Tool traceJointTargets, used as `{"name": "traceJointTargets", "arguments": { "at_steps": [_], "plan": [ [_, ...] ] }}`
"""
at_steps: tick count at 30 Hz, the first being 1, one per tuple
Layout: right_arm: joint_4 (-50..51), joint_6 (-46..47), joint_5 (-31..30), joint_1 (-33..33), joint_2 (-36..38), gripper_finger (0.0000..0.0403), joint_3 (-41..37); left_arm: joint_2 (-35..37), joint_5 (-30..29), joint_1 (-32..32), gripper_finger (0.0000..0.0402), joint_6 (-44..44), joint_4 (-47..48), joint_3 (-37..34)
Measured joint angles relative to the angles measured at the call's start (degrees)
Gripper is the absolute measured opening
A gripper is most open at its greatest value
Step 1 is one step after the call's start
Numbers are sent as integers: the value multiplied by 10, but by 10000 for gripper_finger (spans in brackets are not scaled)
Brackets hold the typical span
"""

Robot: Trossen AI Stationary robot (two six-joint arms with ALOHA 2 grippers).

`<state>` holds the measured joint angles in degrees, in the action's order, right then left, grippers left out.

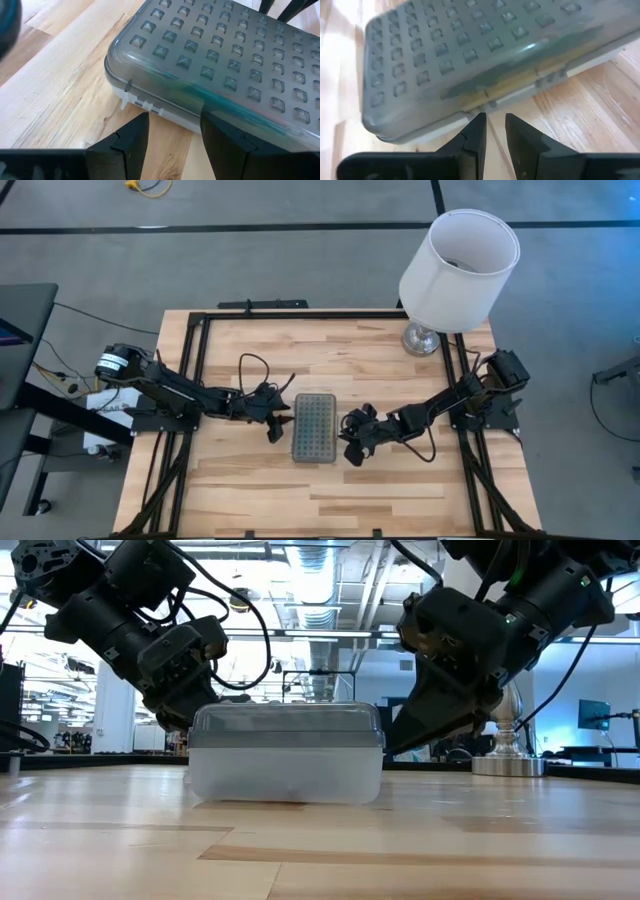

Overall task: Pick & place school supplies into a supply box
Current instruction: Close the supply box

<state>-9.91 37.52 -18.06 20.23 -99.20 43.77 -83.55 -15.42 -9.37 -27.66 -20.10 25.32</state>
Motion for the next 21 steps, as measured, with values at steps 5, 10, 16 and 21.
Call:
{"name": "traceJointTargets", "arguments": {
  "at_steps": [5, 10, 16, 21],
  "plan": [
    [17, 0, -1, 0, 0, 66, 0, 0, 10, 0, 174, 0, 1, 0],
    [18, 0, -2, -1, 0, 66, 0, 0, 26, -1, 174, 0, 1, 0],
    [34, 2, -2, -9, 0, 66, 0, 0, 27, -1, 174, 0, 3, 0],
    [69, 29, 0, -9, 3, 66, 0, 10, 27, -1, 174, 3, 40, 0]
  ]
}}
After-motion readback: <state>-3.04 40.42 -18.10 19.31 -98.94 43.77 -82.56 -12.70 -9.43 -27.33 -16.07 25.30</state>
